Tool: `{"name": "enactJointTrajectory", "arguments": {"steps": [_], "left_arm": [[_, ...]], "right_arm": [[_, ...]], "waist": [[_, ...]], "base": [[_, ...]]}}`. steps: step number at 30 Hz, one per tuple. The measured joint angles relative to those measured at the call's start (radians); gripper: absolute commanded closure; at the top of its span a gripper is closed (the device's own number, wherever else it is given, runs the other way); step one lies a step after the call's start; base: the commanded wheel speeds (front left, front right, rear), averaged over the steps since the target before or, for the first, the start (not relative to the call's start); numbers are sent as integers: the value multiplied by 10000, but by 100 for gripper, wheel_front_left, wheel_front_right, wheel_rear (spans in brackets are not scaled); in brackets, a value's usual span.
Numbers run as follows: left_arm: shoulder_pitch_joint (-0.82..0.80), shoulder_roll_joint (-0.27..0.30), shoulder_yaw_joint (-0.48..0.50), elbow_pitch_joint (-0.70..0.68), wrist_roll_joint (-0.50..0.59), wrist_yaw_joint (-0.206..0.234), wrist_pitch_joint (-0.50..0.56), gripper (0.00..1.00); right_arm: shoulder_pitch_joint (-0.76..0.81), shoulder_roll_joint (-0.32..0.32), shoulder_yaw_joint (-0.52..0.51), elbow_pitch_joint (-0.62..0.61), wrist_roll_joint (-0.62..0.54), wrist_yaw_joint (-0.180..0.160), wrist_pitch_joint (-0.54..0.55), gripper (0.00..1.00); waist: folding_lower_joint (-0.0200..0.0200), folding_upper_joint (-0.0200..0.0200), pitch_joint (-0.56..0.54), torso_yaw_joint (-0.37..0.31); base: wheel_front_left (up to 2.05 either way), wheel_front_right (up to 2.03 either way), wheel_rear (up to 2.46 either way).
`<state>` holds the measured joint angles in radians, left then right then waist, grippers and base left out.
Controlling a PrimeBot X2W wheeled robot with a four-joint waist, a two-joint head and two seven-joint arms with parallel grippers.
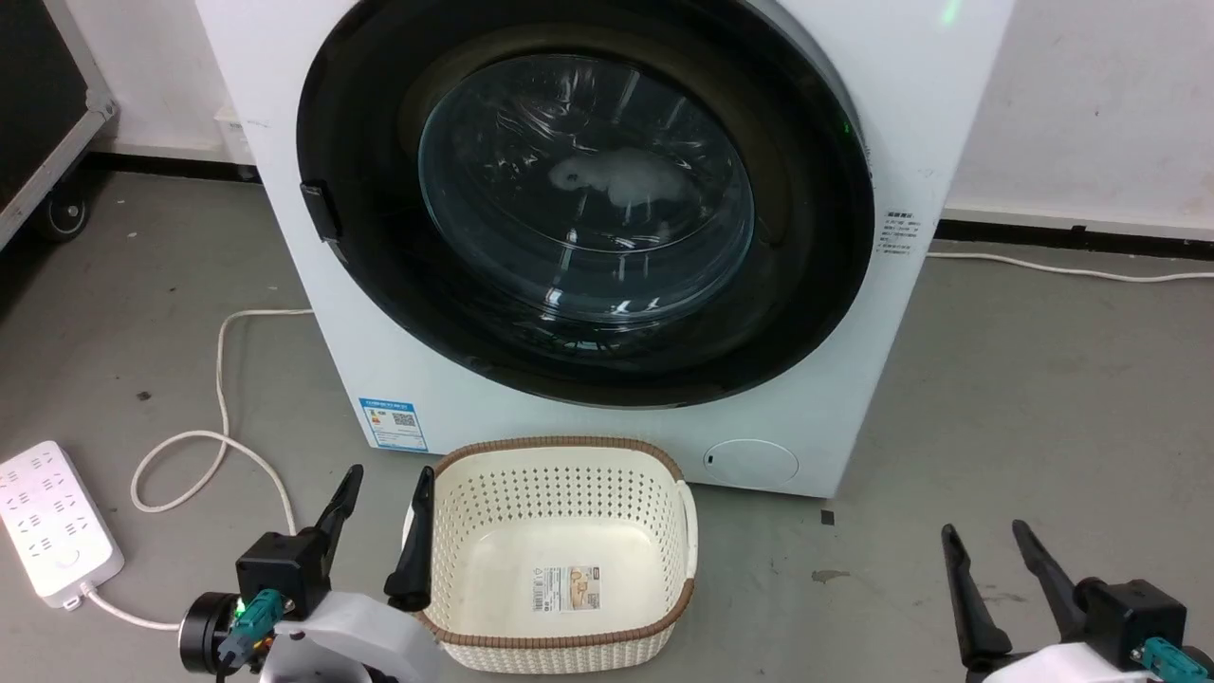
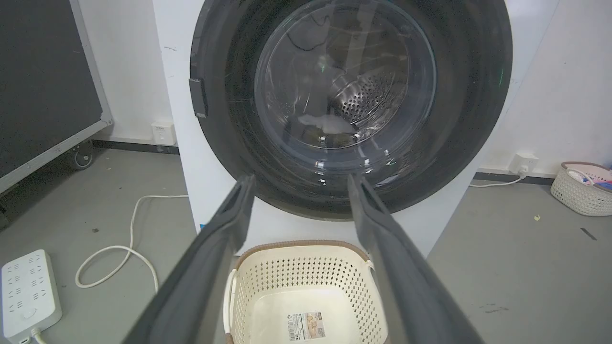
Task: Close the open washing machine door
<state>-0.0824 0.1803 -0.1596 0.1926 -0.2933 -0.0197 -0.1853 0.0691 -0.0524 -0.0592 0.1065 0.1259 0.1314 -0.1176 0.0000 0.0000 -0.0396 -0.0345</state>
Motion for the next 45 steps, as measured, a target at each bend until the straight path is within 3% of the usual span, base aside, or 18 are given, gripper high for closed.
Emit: {"name": "enactJointTrajectory", "arguments": {"steps": [16, 17, 45], "left_arm": [[-2, 12, -8, 63, -165, 127, 0, 0], [-2, 12, -8, 77, -174, 140, 0, 100], [8, -186, 236, -234, 297, 134, 284, 100]], "right_arm": [[-1, 0, -77, 134, 167, 0, -180, 0], [-1, 0, -73, 151, 178, 0, -201, 100], [-45, -2, 31, 8, -35, 0, 33, 100]], "waist": [[1, 0, 35, 24], [1, 0, 35, 27], [0, 0, 102, 85]], "base": [[0, 0, 0], [0, 0, 0], [0, 0, 0]]}}
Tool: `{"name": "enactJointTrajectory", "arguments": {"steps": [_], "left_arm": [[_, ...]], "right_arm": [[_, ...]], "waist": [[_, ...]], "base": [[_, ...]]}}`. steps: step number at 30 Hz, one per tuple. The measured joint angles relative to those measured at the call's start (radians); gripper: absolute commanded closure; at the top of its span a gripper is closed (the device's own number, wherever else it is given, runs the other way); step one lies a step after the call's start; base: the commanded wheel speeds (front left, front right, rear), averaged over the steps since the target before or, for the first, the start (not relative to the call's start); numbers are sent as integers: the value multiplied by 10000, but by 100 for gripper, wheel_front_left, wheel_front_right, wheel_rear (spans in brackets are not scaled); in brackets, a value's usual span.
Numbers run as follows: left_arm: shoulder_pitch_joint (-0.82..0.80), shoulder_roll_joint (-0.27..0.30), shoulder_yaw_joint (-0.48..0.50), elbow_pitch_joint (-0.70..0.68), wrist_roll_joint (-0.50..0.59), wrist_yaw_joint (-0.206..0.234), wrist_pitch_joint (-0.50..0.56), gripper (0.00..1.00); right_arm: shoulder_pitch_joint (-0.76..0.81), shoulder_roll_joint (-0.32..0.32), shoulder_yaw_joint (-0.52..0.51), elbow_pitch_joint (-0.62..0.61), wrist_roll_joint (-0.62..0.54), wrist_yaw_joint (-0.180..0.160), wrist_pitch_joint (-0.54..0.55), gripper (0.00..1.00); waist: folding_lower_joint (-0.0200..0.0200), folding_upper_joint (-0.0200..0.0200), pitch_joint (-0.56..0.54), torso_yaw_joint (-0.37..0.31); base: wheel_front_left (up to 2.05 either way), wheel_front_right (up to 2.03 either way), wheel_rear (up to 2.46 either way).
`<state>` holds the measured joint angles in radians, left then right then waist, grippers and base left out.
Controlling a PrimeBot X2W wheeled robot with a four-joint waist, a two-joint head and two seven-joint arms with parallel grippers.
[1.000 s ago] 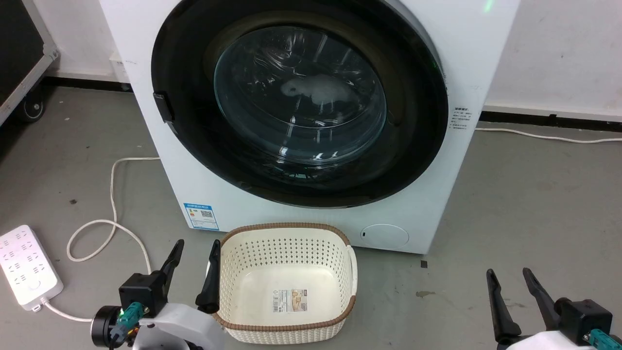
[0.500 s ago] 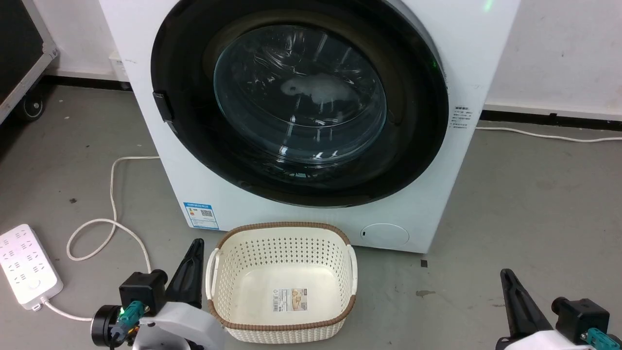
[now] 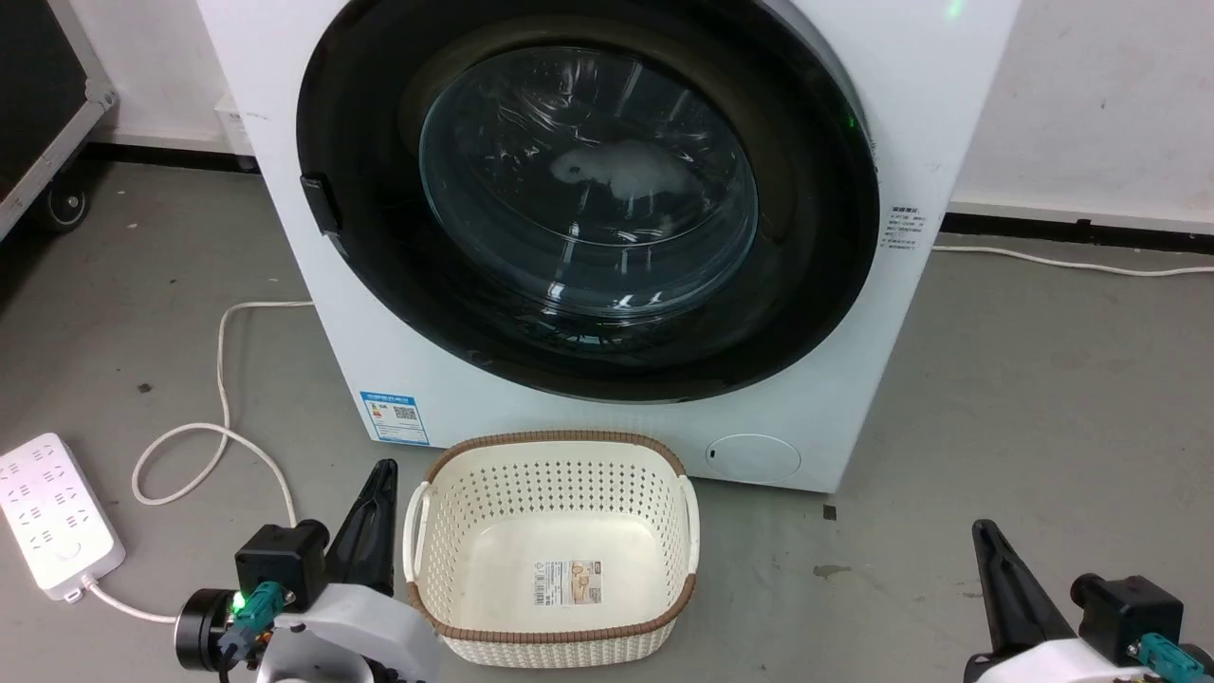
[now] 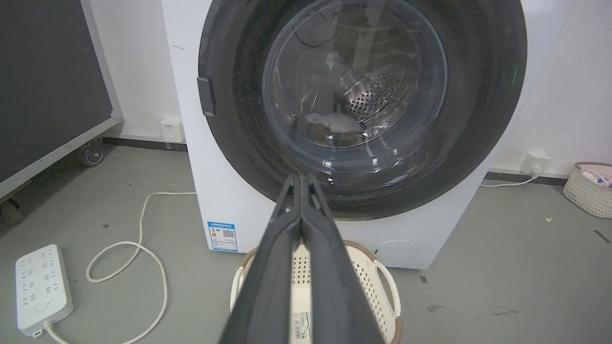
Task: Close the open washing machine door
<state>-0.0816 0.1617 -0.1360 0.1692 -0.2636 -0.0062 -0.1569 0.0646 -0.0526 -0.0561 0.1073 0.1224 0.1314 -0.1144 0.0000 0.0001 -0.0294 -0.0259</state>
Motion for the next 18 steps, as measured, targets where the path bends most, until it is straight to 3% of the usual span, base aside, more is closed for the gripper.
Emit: {"name": "enactJointTrajectory", "arguments": {"steps": [18], "left_arm": [[82, -211, 236, -270, 426, 2, 291, 100]], "right_arm": [[-30, 0, 100, -178, -182, 0, 184, 100]], "waist": [[0, 0, 51, 45]], "base": [[0, 0, 0]]}}
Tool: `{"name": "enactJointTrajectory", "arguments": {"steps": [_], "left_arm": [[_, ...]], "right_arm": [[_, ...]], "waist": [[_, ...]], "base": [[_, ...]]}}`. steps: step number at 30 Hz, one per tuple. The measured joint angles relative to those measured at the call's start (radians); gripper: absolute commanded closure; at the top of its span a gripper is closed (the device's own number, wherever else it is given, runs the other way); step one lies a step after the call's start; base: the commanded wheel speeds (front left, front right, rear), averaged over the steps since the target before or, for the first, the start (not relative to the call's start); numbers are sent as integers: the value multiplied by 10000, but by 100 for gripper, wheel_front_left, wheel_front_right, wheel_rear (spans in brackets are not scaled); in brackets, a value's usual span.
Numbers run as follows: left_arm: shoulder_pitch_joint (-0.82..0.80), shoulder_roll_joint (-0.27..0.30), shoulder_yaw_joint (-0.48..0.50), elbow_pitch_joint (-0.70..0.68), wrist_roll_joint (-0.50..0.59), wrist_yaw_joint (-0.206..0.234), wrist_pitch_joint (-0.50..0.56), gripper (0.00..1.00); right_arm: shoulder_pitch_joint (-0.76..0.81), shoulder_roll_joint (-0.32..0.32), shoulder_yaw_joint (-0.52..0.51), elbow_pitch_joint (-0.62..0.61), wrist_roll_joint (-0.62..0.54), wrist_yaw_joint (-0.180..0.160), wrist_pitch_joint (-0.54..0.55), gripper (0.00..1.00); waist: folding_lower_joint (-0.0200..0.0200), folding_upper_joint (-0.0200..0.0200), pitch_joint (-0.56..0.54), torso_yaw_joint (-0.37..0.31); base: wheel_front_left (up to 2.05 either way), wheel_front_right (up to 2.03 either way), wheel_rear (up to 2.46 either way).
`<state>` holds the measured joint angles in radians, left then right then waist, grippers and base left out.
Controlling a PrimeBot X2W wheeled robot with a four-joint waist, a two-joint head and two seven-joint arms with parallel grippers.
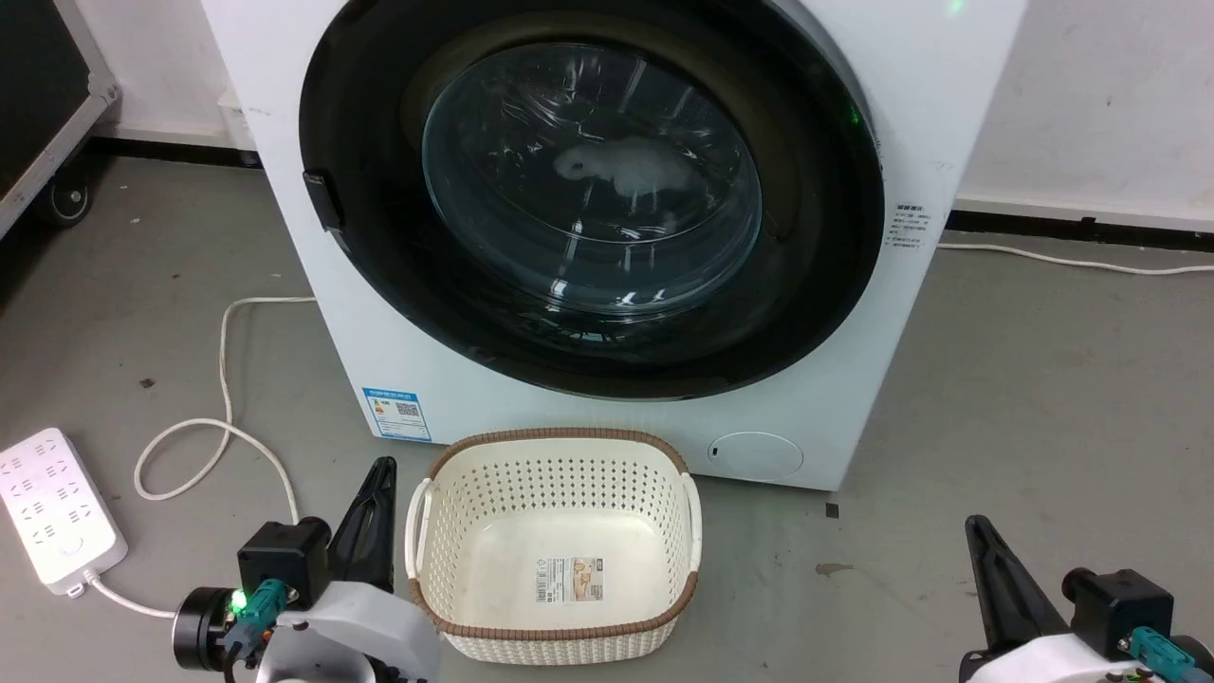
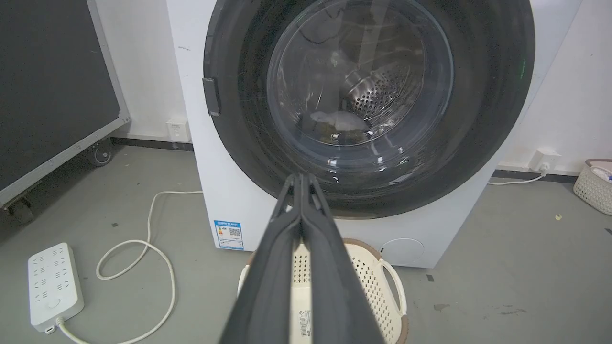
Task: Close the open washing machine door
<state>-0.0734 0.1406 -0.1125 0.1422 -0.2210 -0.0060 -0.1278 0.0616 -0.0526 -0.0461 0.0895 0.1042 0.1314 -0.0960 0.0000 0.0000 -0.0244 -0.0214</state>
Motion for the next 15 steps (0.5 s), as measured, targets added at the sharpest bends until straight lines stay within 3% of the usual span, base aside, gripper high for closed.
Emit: {"name": "enactJointTrajectory", "arguments": {"steps": [15], "left_arm": [[131, -134, 194, -247, 387, 0, 221, 100]], "right_arm": [[-107, 0, 75, -140, -173, 0, 163, 100]], "waist": [[0, 0, 43, 38]], "base": [[0, 0, 0]]}}
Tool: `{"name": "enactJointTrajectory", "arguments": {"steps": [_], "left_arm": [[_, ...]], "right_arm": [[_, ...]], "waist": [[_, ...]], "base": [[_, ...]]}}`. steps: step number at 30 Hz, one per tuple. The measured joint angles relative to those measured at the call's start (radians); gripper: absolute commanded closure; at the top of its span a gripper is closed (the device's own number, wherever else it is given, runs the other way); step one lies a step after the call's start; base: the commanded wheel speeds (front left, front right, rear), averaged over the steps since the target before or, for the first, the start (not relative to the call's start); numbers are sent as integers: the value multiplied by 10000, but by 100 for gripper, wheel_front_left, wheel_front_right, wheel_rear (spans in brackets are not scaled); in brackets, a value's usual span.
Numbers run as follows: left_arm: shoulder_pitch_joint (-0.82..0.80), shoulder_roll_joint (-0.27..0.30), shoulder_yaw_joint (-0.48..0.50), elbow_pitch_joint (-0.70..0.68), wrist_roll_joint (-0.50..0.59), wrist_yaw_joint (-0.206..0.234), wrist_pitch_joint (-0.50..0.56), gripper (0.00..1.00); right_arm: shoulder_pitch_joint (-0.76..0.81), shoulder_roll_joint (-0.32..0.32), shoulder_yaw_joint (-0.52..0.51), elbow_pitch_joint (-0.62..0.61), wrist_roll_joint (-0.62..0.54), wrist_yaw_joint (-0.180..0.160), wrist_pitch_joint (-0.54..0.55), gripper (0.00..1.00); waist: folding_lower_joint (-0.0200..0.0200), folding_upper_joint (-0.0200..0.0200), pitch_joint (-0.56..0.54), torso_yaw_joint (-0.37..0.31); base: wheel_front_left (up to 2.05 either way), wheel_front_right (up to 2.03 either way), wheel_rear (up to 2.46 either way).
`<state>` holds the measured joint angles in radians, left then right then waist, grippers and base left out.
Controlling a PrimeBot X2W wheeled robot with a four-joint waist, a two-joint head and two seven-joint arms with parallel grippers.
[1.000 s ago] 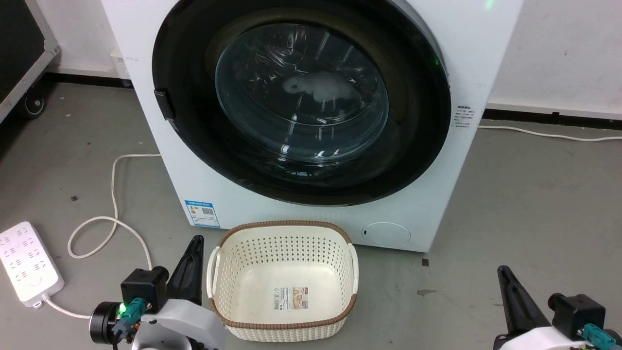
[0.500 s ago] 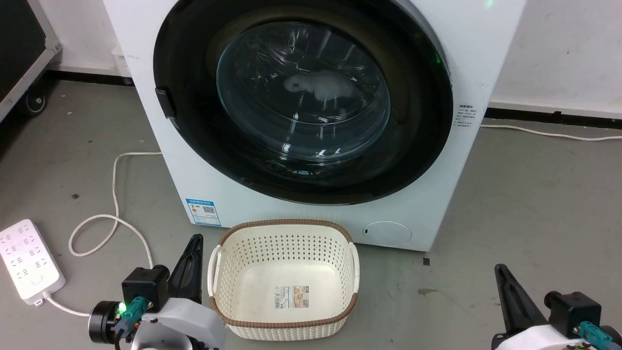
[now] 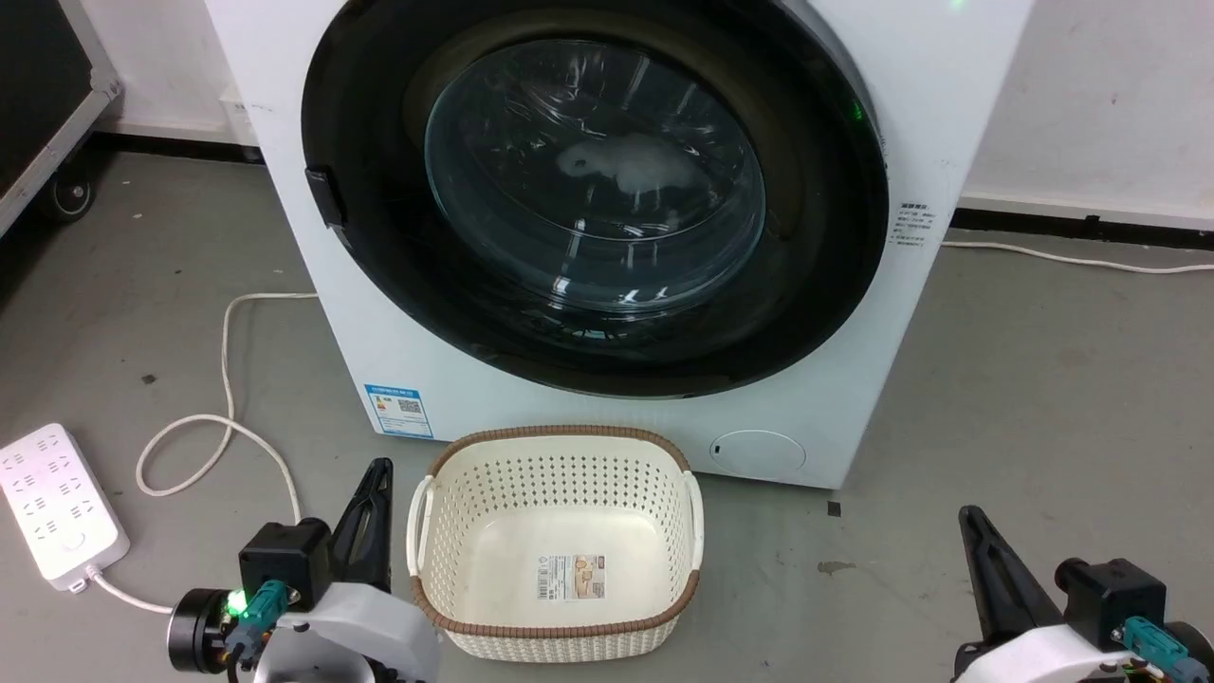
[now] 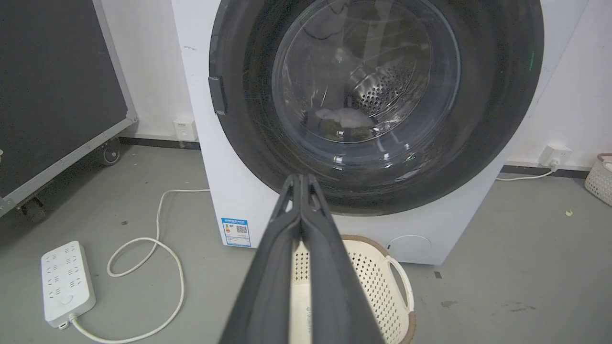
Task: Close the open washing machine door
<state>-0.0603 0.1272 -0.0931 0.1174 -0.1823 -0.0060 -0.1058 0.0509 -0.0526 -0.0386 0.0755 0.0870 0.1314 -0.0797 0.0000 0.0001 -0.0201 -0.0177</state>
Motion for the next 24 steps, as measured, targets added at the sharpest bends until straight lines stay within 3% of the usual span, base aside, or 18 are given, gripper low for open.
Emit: {"name": "enactJointTrajectory", "arguments": {"steps": [24], "left_arm": [[185, -236, 293, -364, 602, 29, 355, 100]], "right_arm": [[-132, 0, 127, -230, -263, 0, 280, 100]], "waist": [[0, 0, 68, 60]], "base": [[0, 0, 0]]}}
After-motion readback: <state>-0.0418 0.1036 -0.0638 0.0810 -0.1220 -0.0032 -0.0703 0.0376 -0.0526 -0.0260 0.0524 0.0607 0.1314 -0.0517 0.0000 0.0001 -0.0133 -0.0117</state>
